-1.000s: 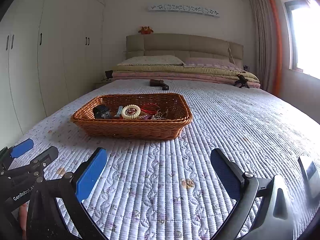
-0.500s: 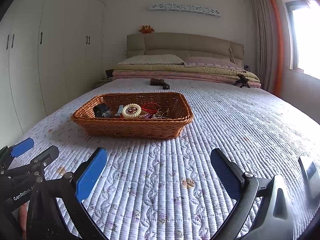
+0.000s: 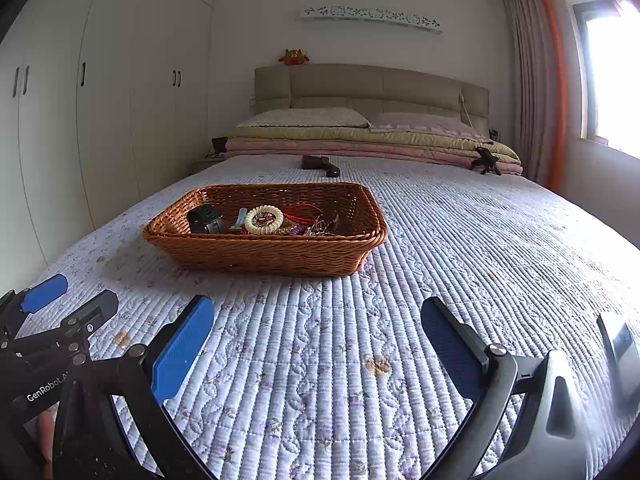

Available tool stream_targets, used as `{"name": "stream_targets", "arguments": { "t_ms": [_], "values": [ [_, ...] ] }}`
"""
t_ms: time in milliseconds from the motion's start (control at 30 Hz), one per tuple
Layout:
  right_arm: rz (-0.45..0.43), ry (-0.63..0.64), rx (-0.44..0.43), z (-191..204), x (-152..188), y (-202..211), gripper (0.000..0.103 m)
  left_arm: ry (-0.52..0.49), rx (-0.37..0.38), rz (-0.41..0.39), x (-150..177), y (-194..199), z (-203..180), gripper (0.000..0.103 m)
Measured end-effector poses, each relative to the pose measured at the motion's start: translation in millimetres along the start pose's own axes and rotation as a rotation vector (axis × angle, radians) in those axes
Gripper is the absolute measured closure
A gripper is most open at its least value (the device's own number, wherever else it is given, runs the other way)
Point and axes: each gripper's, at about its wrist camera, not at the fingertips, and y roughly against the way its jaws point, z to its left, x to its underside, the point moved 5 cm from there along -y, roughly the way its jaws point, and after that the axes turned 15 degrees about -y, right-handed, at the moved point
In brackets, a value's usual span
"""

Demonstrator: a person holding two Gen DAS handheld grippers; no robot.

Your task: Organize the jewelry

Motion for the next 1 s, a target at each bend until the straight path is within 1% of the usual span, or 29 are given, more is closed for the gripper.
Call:
{"name": "stream_targets", "arguments": {
  "t_ms": [800, 1000],
  "values": [
    [0.001, 0.011, 0.004, 1.4, 1.5, -1.1, 0.0, -0.001, 0.003, 0.002, 1.3, -0.3, 0.6, 0.021],
    [0.002, 0.011, 0.004, 1.6, 1.5, -1.5, 0.0, 0.008, -0.022, 0.019, 3.4, -1.6, 4.3, 0.021]
  ]
}}
